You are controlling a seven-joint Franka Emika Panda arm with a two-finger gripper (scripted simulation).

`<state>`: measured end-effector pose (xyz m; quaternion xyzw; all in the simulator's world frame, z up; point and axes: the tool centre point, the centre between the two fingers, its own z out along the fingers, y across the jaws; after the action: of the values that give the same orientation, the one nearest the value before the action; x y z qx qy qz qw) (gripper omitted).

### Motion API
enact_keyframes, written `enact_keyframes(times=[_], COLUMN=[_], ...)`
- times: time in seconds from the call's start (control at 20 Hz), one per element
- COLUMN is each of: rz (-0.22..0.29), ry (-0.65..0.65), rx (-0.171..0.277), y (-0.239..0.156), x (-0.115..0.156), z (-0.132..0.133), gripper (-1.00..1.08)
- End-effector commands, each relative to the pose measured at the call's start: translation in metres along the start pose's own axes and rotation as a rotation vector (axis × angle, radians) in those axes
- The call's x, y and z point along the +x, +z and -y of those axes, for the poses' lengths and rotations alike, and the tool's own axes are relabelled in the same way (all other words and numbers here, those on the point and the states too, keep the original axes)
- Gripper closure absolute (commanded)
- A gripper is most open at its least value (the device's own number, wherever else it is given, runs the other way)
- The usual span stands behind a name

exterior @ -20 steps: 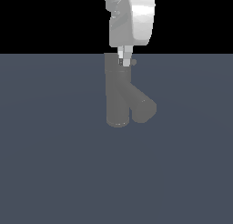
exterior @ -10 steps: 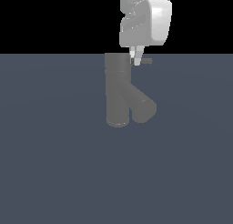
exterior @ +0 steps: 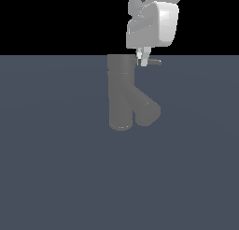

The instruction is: Turn on the faucet by rotating a designated handle.

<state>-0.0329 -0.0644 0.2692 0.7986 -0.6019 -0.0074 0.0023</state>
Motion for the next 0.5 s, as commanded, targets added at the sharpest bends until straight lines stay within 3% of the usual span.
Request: enact_keyframes(times=[0.0,0.45], rz=[-0.006,-0.007], ry=[0.018,0.032], rx=[0.011,0.012], y=[0.0,-0.001], x=[0.018,0.044], z=[0.007,0.024], gripper=[1.08,1.08])
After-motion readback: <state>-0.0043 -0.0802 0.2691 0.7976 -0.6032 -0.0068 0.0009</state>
